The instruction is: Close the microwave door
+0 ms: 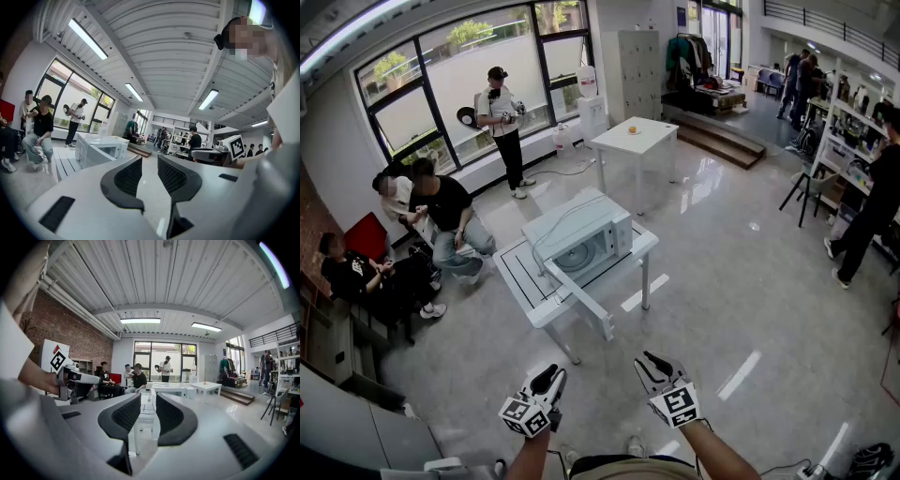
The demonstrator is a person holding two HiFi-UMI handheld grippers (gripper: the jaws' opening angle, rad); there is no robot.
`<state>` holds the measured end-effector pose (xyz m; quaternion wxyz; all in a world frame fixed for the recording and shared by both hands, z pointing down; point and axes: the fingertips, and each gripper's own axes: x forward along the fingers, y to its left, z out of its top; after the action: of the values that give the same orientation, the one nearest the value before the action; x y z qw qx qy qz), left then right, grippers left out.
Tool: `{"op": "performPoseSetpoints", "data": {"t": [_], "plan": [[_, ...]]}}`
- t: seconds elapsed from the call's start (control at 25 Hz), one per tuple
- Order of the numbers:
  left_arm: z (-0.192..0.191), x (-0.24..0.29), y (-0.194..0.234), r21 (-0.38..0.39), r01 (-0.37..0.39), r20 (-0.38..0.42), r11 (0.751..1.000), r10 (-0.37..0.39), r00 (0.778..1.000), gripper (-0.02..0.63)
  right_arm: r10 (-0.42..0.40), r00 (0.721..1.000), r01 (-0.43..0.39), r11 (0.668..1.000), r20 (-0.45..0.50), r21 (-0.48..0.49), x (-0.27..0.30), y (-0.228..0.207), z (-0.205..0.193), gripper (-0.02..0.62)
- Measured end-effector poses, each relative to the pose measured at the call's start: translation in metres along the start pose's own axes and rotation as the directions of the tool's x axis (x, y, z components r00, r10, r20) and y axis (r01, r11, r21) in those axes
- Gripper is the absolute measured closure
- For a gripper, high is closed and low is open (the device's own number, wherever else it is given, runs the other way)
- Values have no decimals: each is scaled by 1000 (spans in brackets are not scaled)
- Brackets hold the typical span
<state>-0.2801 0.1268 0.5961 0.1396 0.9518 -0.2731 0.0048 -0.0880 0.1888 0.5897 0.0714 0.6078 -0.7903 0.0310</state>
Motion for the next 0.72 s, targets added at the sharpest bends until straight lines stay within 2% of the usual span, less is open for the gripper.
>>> {"op": "performPoseSetpoints", "data": {"t": [0.28,0.48,0.72], "plan": [[6,-1,-1,-3,-17,6,1000,17,1000,505,4,1000,-4,1000,-3,1,-3,-4,2,491],[5,1,-7,-5,-22,5,1000,22,1000,505,42,999,-43,998,22,50,-6,-3,4,491],[4,6,-10,9,-20,-7,1000,20,1000,505,51,998,-52,998,24,25,-7,-5,6,489]]}}
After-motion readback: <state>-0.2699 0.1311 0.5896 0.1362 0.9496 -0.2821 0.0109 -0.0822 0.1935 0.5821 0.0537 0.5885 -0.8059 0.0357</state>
